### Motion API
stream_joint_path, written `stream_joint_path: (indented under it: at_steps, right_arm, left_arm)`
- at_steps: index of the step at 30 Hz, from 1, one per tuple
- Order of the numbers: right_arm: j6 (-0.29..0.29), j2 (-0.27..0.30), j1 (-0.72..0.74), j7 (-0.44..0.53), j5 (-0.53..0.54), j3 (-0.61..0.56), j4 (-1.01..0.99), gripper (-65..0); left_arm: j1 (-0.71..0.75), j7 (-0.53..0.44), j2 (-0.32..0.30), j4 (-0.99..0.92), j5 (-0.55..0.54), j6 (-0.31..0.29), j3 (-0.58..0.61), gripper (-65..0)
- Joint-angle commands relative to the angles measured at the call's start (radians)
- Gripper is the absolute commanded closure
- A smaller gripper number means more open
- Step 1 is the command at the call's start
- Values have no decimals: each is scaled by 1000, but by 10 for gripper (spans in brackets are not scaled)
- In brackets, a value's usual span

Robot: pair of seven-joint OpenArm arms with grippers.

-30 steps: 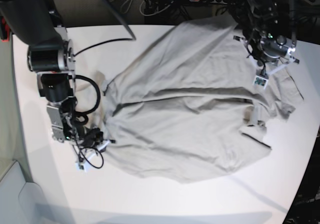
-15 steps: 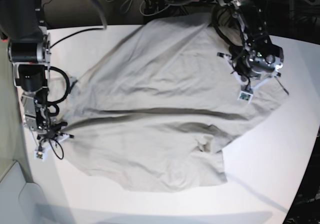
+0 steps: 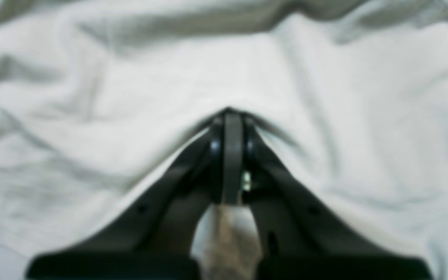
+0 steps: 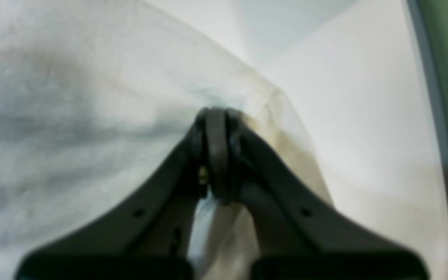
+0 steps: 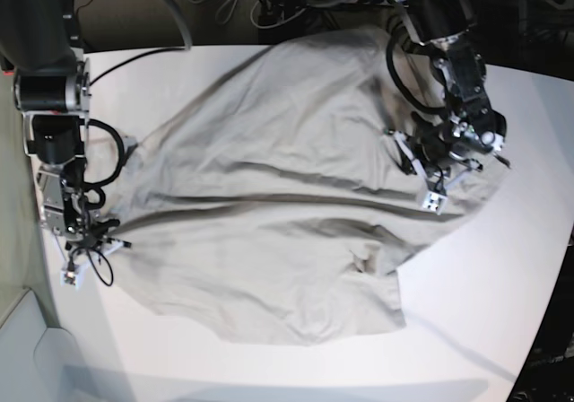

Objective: Layout the t-shirt on the table in an organized manner, then fold the t-shirt properly
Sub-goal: 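Regrasp the shirt edge with the left gripper and pull it outward, then pull the shirt taut with both grippers, stretching it flat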

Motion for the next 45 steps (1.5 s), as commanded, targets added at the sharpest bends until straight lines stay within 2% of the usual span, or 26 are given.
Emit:
stream_joint_path:
  at_steps: [1,4,7,10,13,21,27,29,32,35,41,45]
  right_arm:
    - [-22,10,-16,-121,-11,-2,-17,0]
    - [-22,10,-19,-158,-11,-1,-17,0]
    - [-22,10,-48,-175,-11,-1,-11,0]
    - [-22,13,-117,-204,-10,-1,76,0]
    - [-22,15,-215,-239,-11,-1,231,0]
    - [-22,15,-571,-336,-15,-1,825,0]
    - [-22,15,-712,-377,-16,1,1058,0]
    - [-22,21,-718,-377,-16,2,1084,0]
    - [-22,35,-720,-376,-15,74,1108,0]
    - [-22,18,-718,-377,-13,166,1154,0]
    - [-22,16,-721,-377,-10,229,1256,0]
    - [-22,4,-717,-377,-10,222,1290,0]
  left_arm:
    - [-7,91,-41,-43,103,18,-4,-1]
    - [-85,85,-116,-131,103,18,-15,-1]
    - [-175,82,-142,-204,103,18,-59,-1]
    - [-257,39,-173,-290,103,18,-72,-1]
    - [-324,-4,-178,-379,103,18,-70,-1]
    - [-476,-113,-168,-537,105,18,-72,-1]
    - [-561,-128,-167,-531,103,18,-73,-1]
    - [-570,-104,-165,-491,103,18,-73,-1]
    - [-565,-26,-141,-353,80,18,-73,-1]
    - [-485,106,-129,-115,6,18,-69,-1]
    - [-223,361,-90,325,-127,18,-10,-1]
    - [-34,381,-38,446,-147,18,50,-1]
